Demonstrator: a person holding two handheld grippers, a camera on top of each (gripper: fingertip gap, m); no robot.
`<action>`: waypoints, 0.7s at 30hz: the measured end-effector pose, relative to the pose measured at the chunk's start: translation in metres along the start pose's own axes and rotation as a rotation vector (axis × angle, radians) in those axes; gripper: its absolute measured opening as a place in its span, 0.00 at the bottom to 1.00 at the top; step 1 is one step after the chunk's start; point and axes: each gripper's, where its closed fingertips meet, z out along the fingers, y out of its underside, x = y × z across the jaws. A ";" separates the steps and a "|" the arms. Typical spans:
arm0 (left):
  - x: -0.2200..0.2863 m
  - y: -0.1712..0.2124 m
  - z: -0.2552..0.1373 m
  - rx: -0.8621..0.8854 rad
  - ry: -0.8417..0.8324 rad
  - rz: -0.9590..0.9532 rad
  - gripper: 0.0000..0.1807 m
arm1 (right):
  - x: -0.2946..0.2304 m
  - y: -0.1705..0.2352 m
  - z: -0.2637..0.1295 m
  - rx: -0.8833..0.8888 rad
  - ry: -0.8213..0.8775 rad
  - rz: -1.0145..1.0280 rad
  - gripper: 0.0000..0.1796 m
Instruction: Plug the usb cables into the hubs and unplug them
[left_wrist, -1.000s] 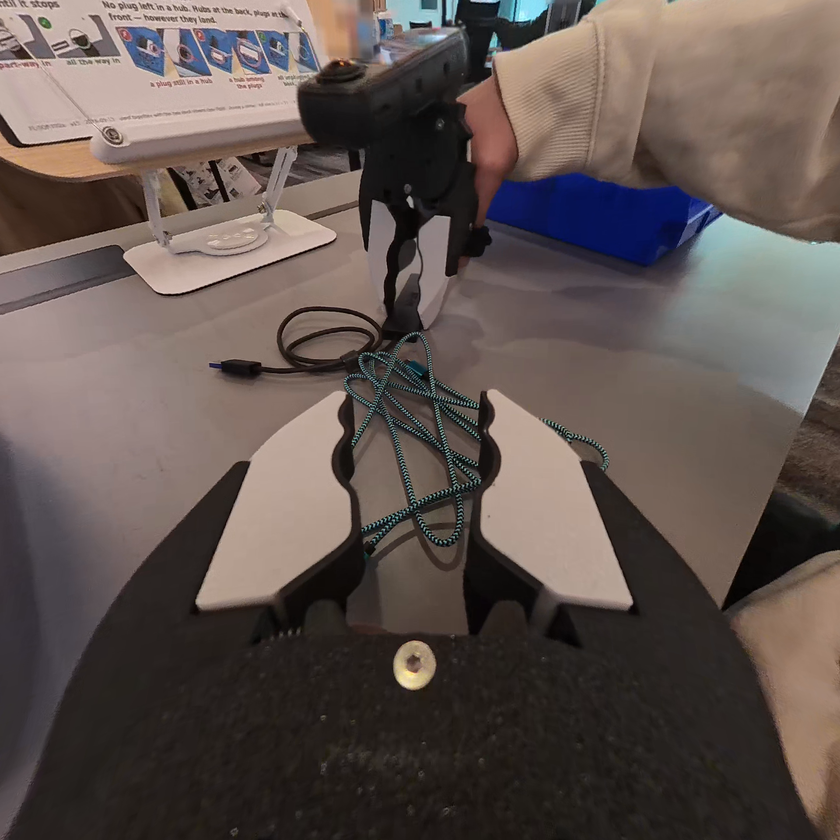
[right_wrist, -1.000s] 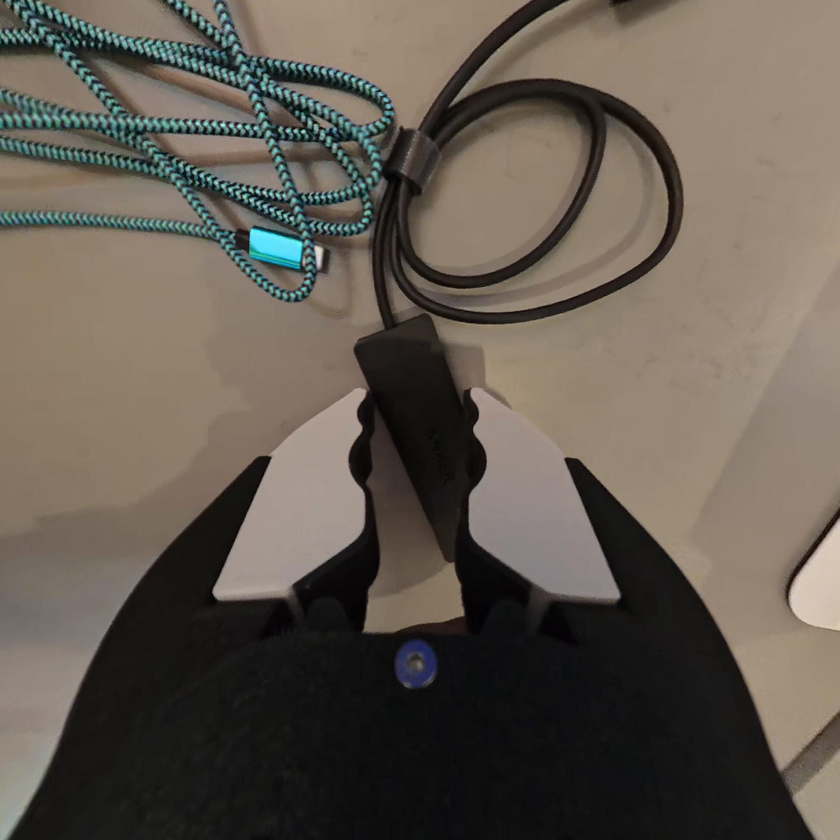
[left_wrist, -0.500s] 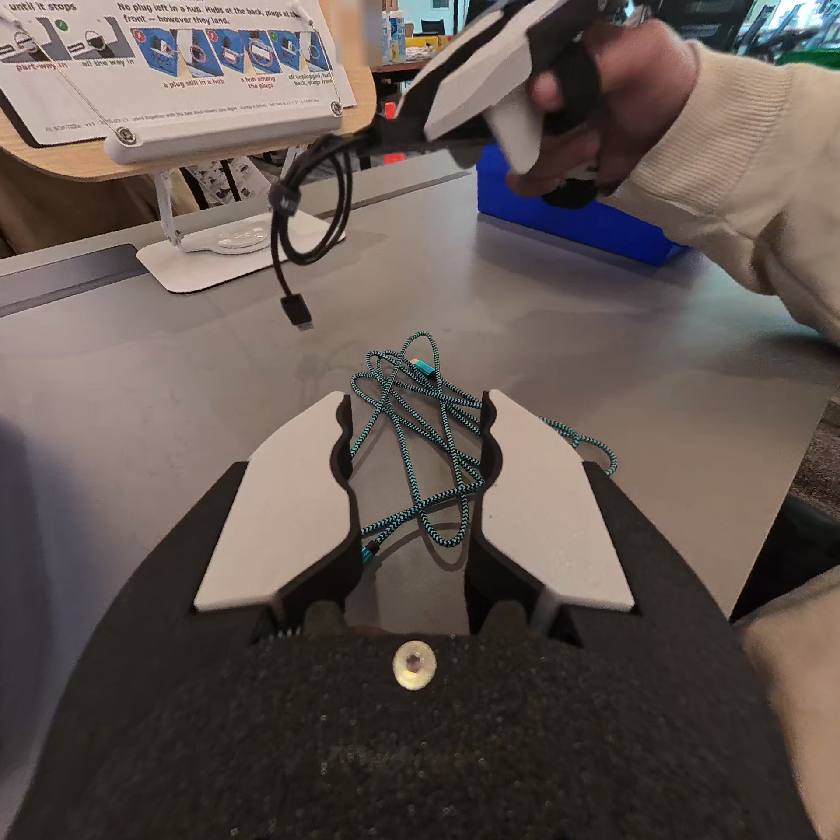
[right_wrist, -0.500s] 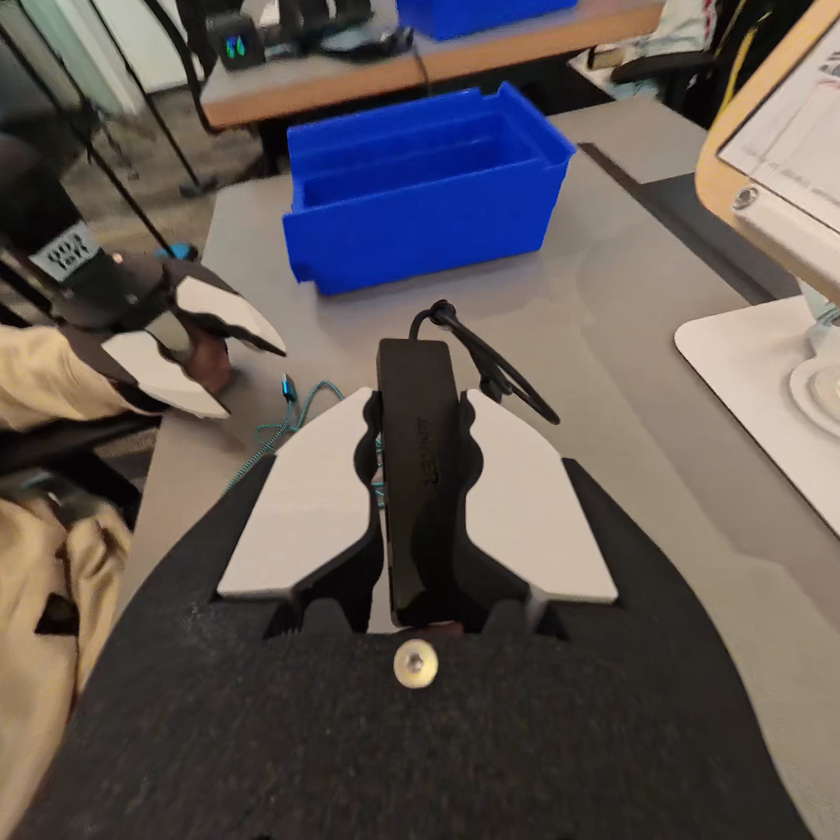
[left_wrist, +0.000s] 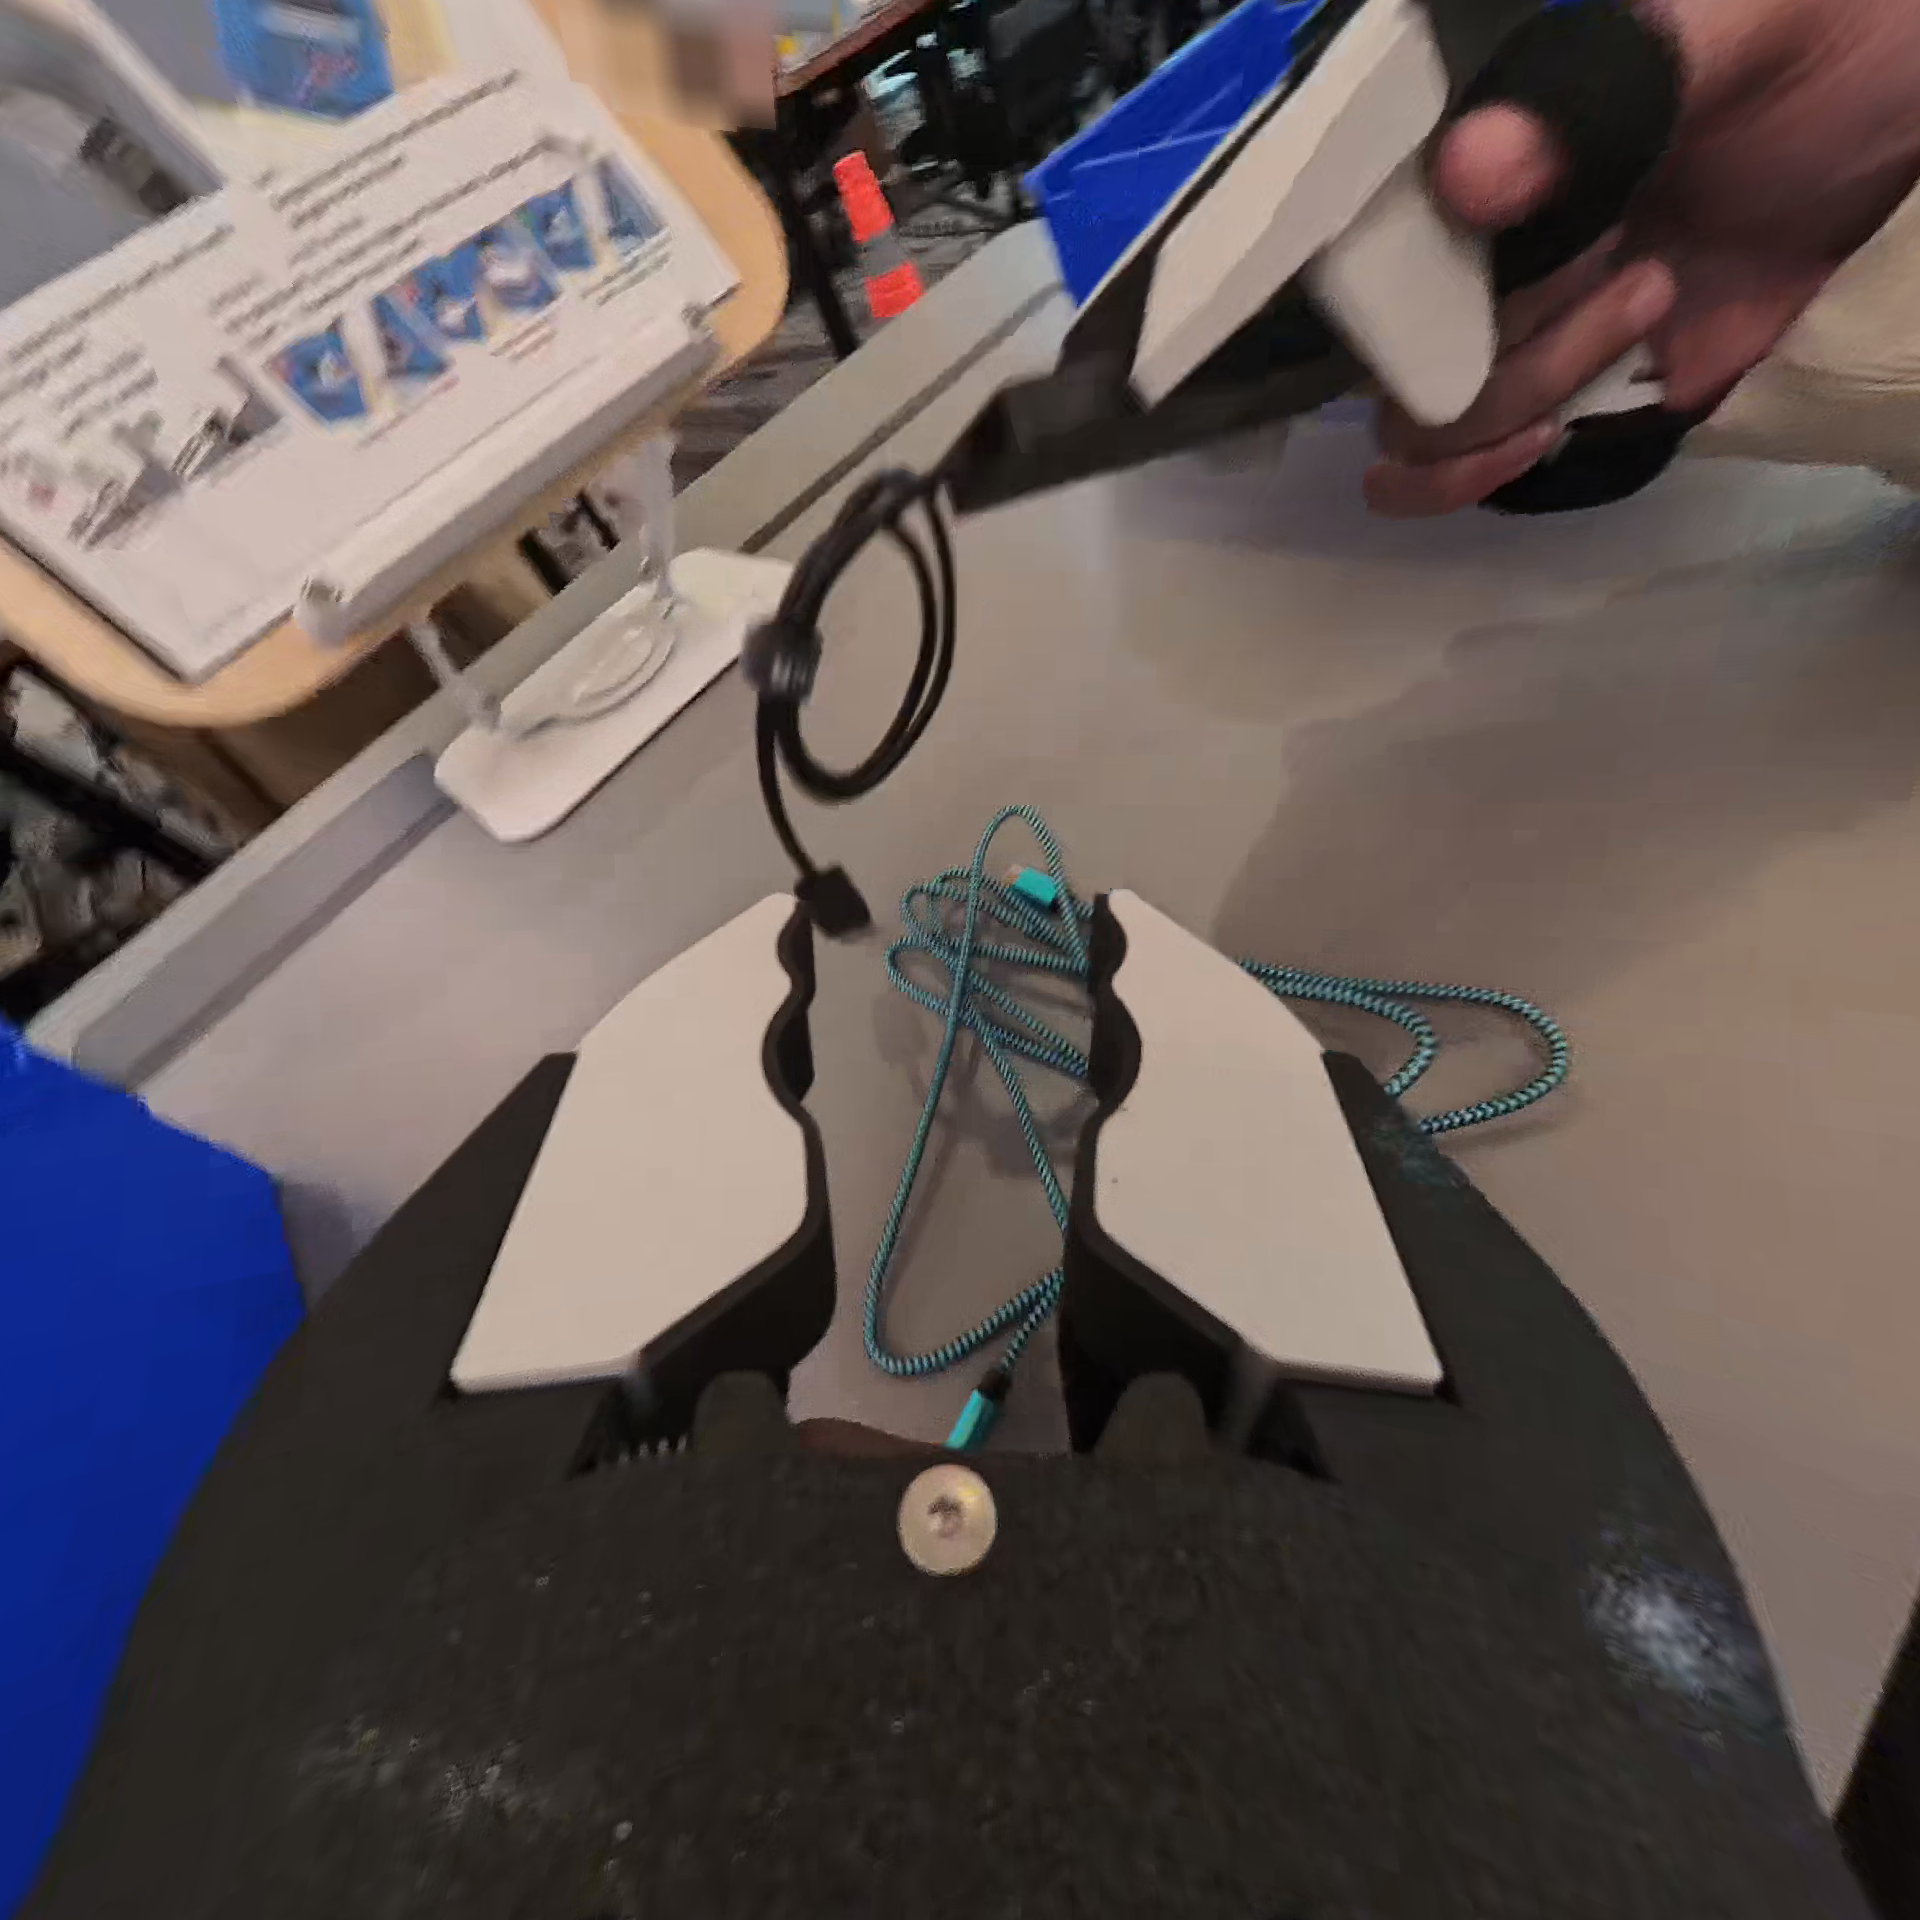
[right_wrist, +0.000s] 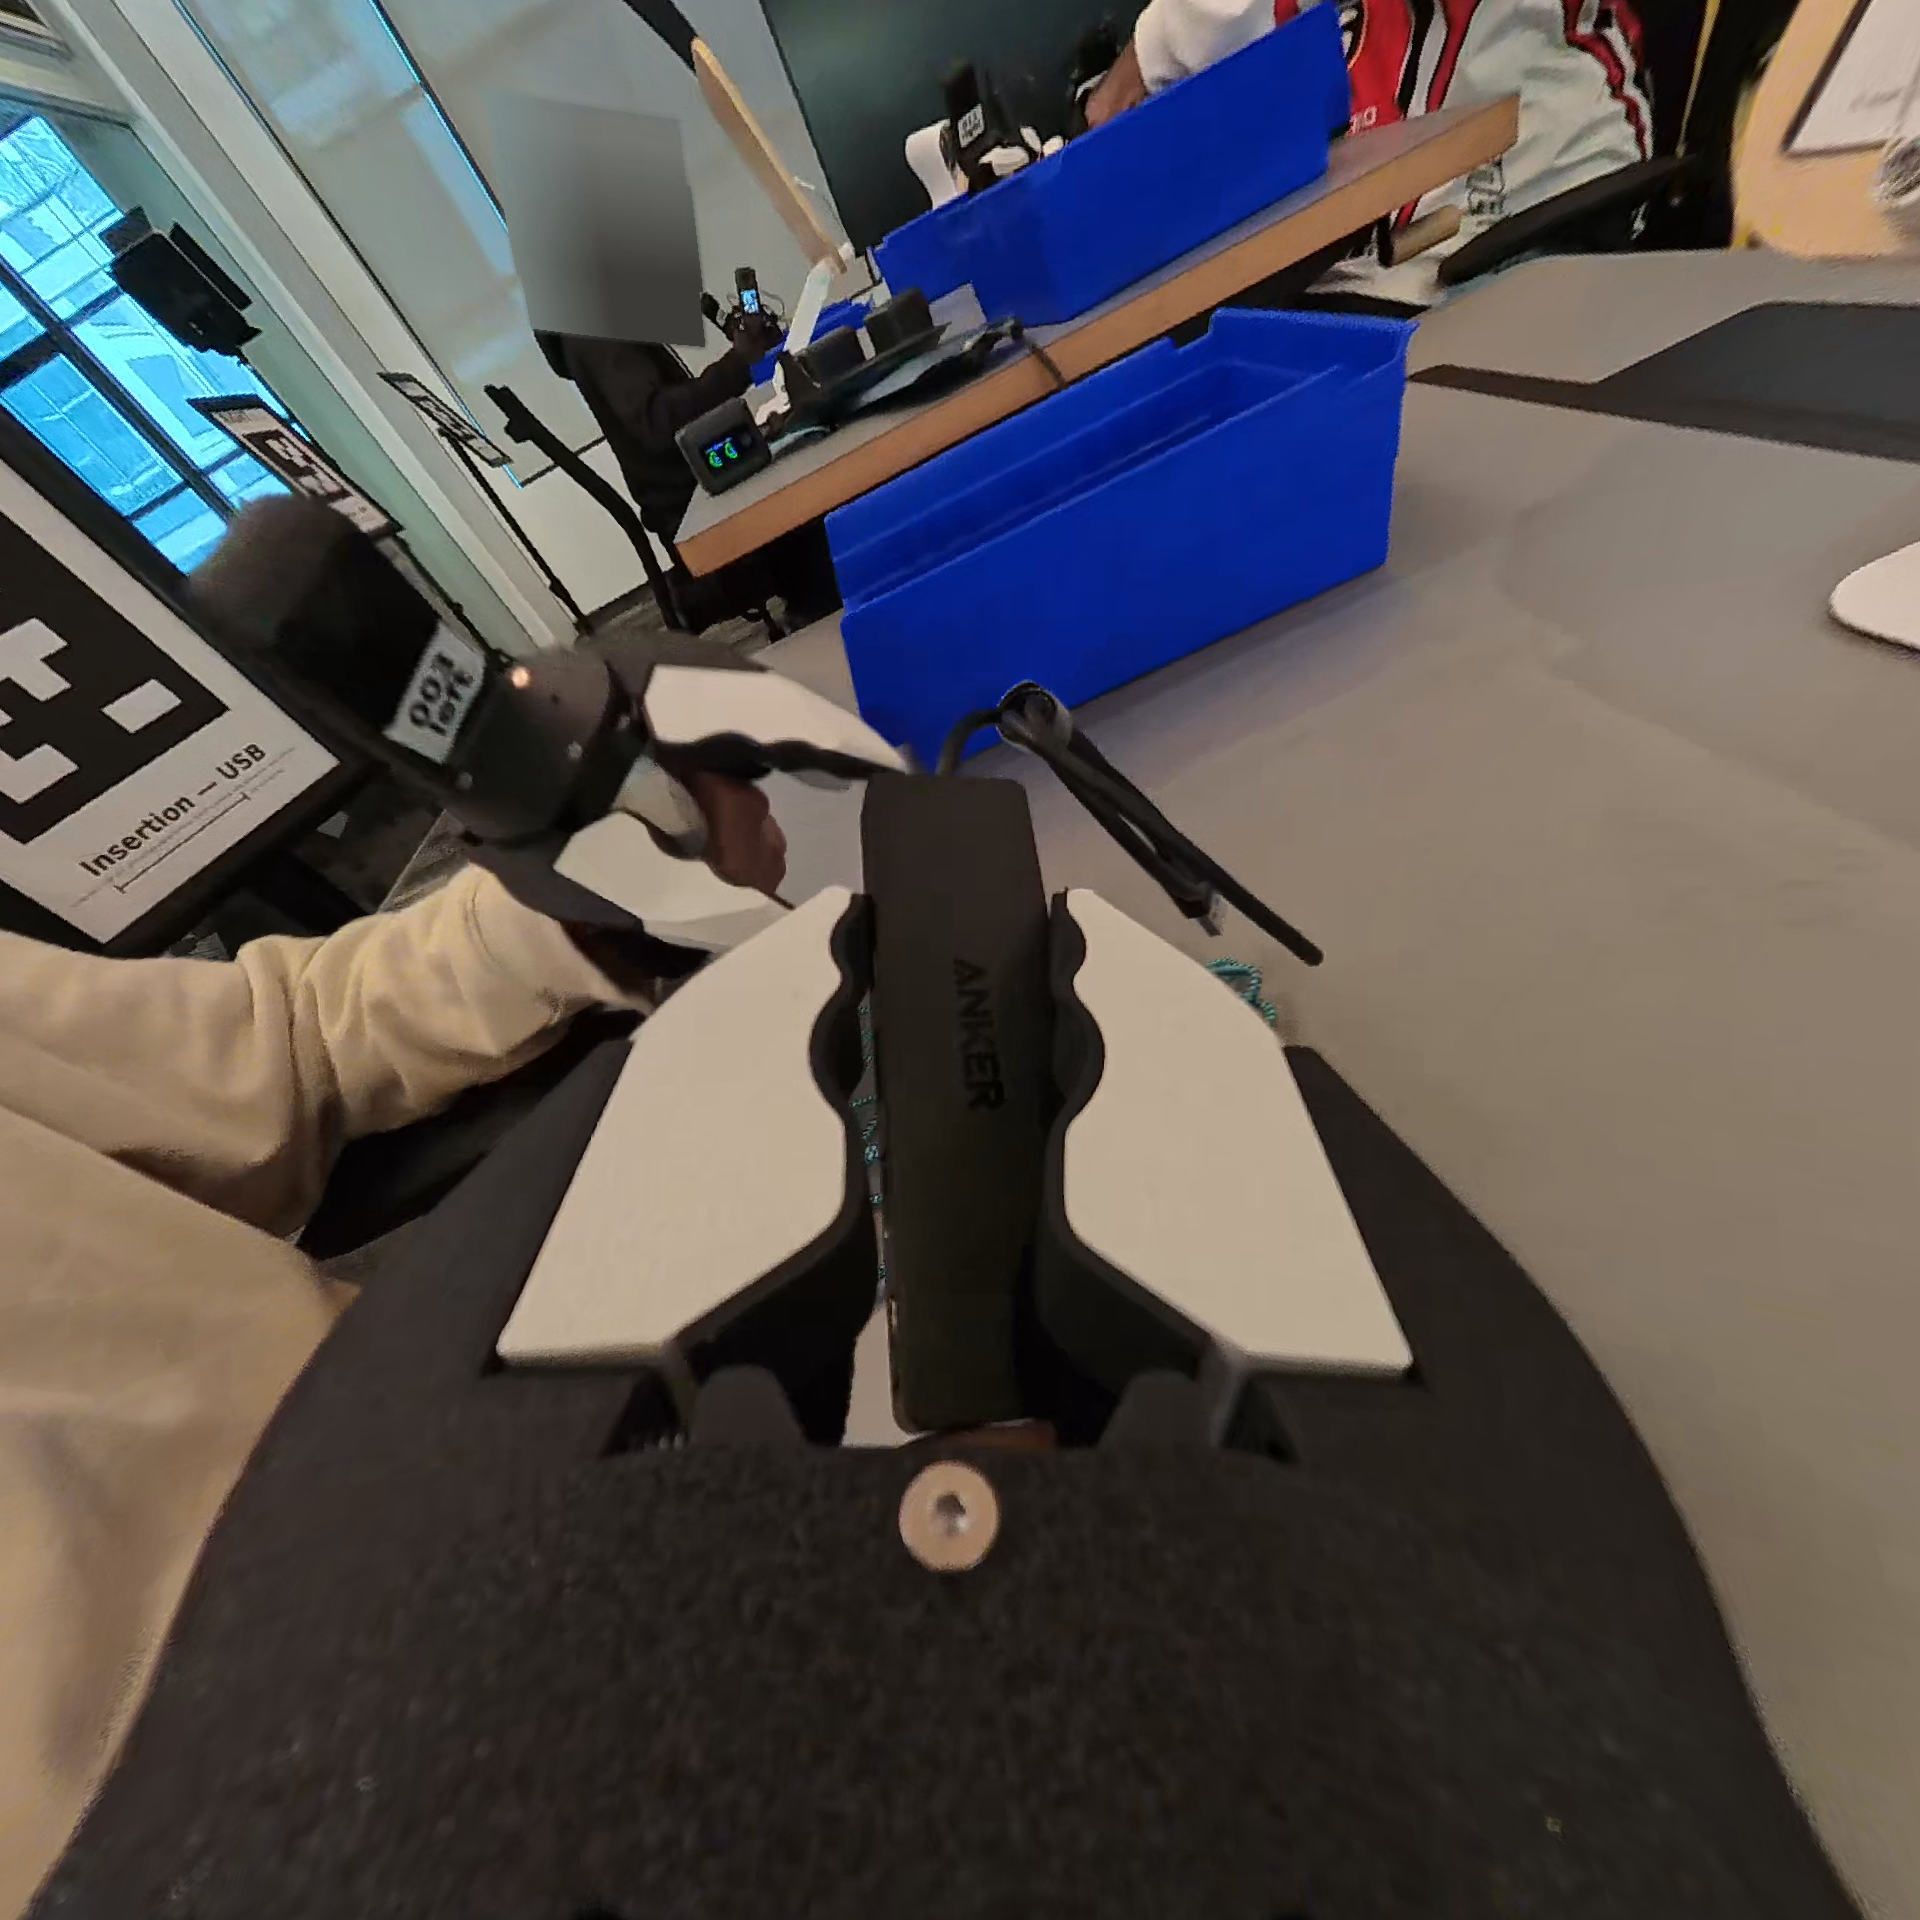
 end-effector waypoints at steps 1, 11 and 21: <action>0.002 -0.008 0.002 -0.003 0.015 0.061 0.27 | -0.002 0.003 0.002 -0.007 -0.002 0.008 0.18; 0.026 -0.024 0.037 -0.105 0.254 0.400 0.25 | -0.020 0.034 0.010 -0.094 -0.039 0.094 0.18; 0.032 -0.018 0.049 -0.119 0.250 0.550 0.02 | -0.015 0.041 -0.001 -0.133 -0.050 0.115 0.18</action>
